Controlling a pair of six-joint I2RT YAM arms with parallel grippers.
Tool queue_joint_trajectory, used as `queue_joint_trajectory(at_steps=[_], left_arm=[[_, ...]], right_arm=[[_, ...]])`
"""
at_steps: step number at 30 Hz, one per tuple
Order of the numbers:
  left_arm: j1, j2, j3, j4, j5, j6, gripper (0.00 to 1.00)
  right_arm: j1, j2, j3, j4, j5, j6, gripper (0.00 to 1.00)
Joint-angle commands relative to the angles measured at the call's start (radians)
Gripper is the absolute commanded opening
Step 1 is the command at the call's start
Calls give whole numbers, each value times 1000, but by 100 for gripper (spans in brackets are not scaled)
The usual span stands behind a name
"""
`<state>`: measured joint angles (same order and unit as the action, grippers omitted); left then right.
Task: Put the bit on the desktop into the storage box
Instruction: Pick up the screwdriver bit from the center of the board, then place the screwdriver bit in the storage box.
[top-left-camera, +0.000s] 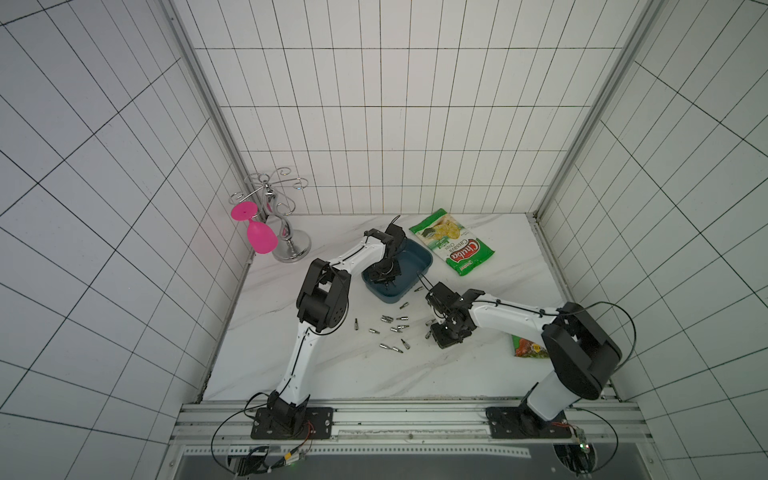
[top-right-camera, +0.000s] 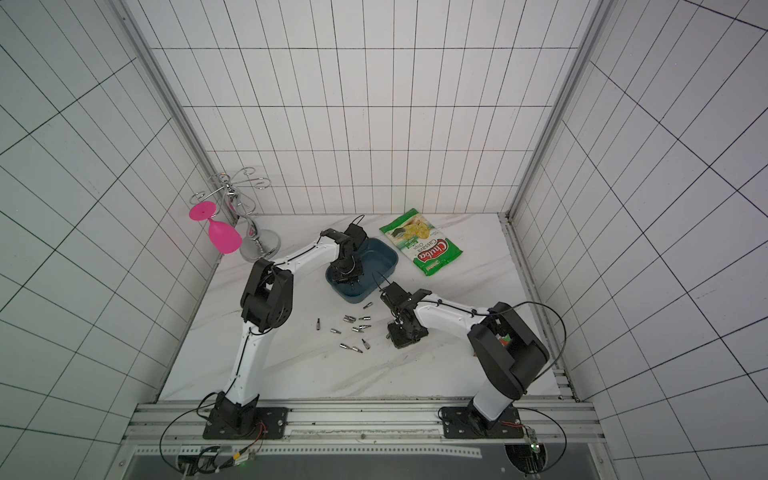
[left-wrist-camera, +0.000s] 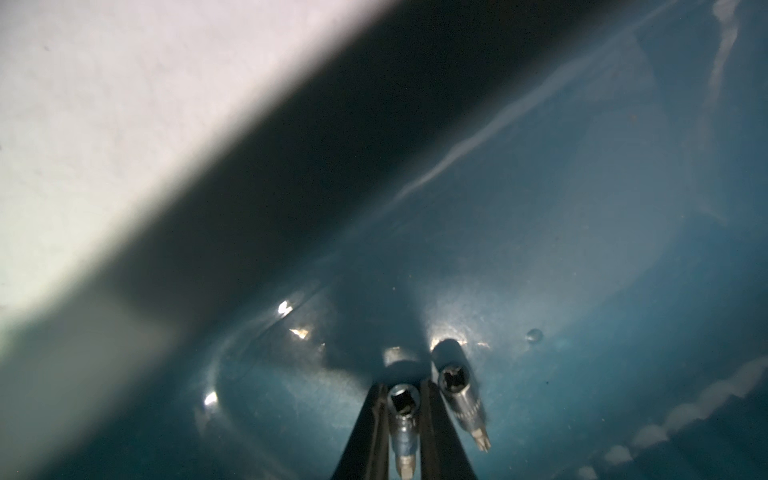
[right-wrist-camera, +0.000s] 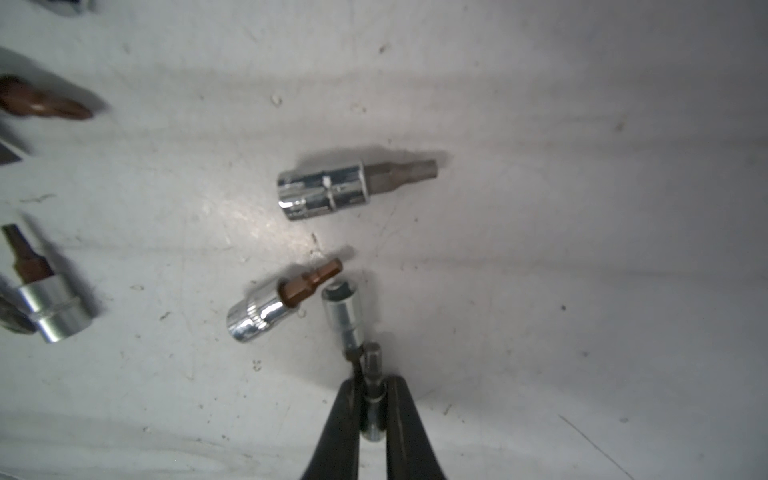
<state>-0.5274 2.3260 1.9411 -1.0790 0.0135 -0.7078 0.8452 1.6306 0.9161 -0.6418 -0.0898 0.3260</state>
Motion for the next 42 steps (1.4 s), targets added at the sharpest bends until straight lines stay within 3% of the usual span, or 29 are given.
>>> queue_joint_trajectory(at_steps=[1,6,19,25,32,37,42], left_arm=[[-5,25,13,-4,23,0,20],[-5,-10,32,-27,2,4,25],[22,-153,225,-208,-15,10,28],[55,-360,-4,-209,-32,9,29],[39,-596,-384,-144,-59,-17,31],[23,-664,-517,-130,-76,-37,33],[29,-647,-561,-121,-81,-30,33]], right_arm=[[12,0,-28,-22,8,8,8],[12,-5,-17,-25,2,5,0],[11,-125,63,-173,44,5,0],[-22,-97,268,-290,74,-44,0],[-110,117,695,-431,67,-167,0],[-151,326,1023,-524,48,-253,0],[-170,508,1255,-555,30,-306,0]])
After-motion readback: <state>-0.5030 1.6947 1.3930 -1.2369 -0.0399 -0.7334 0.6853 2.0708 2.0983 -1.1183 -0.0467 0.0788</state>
